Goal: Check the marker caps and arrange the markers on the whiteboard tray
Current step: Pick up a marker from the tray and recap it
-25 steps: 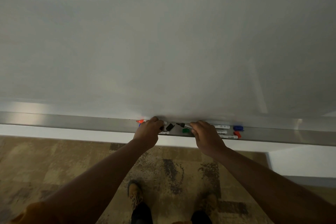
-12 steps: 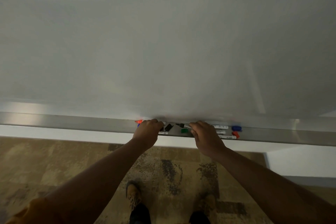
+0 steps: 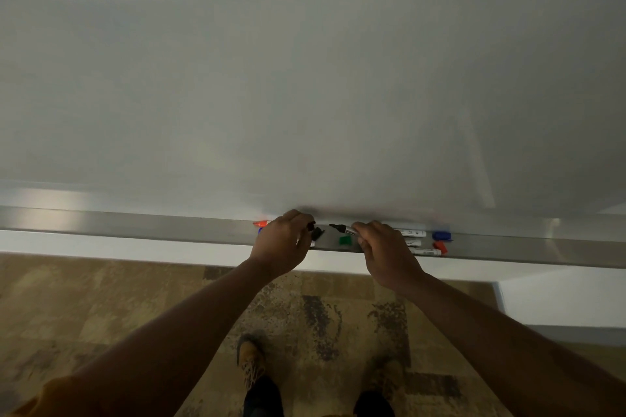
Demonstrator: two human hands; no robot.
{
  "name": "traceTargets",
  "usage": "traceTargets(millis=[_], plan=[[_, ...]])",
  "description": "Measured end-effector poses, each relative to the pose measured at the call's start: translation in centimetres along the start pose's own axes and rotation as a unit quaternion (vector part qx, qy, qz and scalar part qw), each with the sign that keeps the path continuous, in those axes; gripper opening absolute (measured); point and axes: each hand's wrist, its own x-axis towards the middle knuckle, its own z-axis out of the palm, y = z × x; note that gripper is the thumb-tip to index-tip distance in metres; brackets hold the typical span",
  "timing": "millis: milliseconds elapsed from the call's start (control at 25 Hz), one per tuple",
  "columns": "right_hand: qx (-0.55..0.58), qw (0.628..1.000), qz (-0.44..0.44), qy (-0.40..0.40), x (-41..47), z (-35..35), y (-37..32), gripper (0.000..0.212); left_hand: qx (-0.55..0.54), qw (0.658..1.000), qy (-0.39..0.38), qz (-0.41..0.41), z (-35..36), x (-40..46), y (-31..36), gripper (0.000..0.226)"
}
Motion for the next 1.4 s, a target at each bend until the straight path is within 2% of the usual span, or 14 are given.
traceTargets(millis=[80, 160, 440, 560, 680, 920, 1200, 1400], plan=[[-0.001, 1.0, -0.011, 0.011, -0.2, -0.6, -0.5, 0.039, -0.117, 0.99, 0.043, -0.06, -0.4, 0.0, 1.4, 0.022], [-0.014, 0.999, -0.033, 0.028, -0.3, -1.4, -1.1, 0.042, -0.172, 0.978, 0.07, -0.097, -1.0, 0.0, 2.7, 0.023], [-0.074, 0.993, -0.07, 0.064, -0.9, -3.9, -3.1, 0.033, -0.222, 0.969, 0.076, -0.081, -3.0, -0.1, 5.9, 0.024], [-0.081, 0.993, -0.07, 0.057, -1.3, -4.2, -3.7, 0.029, -0.224, 0.969, 0.034, -0.102, -3.6, 0.1, 6.7, 0.02], [-0.089, 0.993, -0.061, 0.044, -1.5, -4.9, -4.6, 0.022, -0.283, 0.946, -0.042, -0.154, -4.9, 0.6, 7.4, 0.015], [-0.141, 0.989, -0.002, 0.048, -0.8, -6.3, -7.2, 0.053, -0.319, 0.922, -0.137, -0.169, -7.5, 2.3, 8.8, 0.008], [-0.158, 0.984, 0.073, 0.02, 0.4, -7.2, -9.9, 0.072, -0.362, 0.885, -0.194, -0.219, -8.4, 3.2, 9.4, 0.005], [-0.159, 0.984, 0.076, 0.005, 0.5, -7.2, -10.3, 0.073, -0.378, 0.872, -0.201, -0.237, -8.5, 3.3, 9.1, 0.006]])
